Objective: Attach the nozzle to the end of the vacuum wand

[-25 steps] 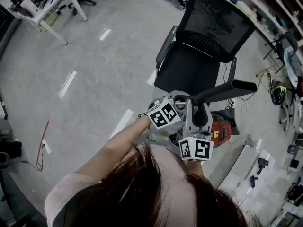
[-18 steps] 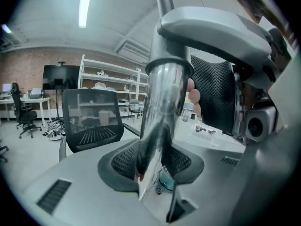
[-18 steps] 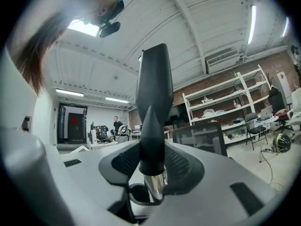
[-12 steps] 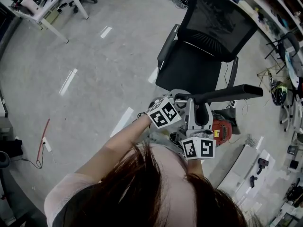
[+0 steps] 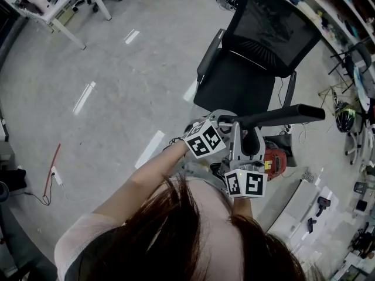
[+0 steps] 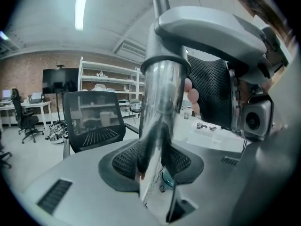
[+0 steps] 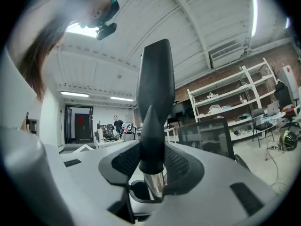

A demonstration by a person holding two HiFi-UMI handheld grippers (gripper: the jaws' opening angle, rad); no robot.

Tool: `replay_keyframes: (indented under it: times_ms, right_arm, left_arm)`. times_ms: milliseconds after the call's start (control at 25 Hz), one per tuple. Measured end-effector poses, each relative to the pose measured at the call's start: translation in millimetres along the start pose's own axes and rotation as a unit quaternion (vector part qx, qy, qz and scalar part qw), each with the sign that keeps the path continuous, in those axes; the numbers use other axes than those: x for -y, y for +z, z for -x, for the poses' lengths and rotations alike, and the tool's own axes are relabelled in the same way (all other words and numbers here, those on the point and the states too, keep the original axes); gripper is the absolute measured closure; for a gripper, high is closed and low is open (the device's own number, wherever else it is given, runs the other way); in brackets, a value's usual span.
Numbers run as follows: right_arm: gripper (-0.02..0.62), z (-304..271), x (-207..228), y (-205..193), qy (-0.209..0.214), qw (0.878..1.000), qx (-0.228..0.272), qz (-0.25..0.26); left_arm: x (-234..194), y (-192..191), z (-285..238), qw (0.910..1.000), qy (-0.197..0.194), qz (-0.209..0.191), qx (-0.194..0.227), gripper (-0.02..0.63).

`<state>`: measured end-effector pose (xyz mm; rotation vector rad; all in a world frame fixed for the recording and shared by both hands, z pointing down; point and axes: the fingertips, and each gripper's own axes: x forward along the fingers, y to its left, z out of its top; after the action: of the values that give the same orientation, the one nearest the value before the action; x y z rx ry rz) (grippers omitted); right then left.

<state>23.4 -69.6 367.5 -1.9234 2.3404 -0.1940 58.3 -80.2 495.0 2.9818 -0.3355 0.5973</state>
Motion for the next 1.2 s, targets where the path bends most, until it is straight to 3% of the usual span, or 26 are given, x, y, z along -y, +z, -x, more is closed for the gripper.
replay_keyframes:
  times_ms: [200, 520, 840, 1000, 1200]
  right_arm:
    - [0.431, 2.3, -3.4, -2.8, -0.009, 1.0, 0.012, 0.025]
    - [0.431, 1.7, 1.3, -3.5, 0.0, 0.998, 0.03, -0.057]
    - [0.431, 0.0, -6.0, -5.4, -0.018, 0.999, 0.035, 0.035]
    - [0.431, -4.6, -7.3, -5.9, -0.004, 0.999, 0.018, 0.048]
    - [0.431, -10.0, -11.7, -6.2, 0.012, 0.998, -0.04, 0.037]
  left_arm:
    - [0.8, -1.7, 1.0, 1.0, 0.003, -0.001, 0.0, 0.459]
    - [-1.5, -2.4, 2.9, 0.9999, 0.002, 0.01, 0.003, 0.458]
    - [-3.5, -2.7, 3.2, 0.9999, 0.006, 0.013, 0.003, 0.457]
    - [-6.9, -2.6, 3.0, 0.9999, 0.012, -0.001, -0.005, 0.46]
    - [-9.3, -2.9, 7.6, 0.9999, 0.01, -0.001, -0.004, 0.46]
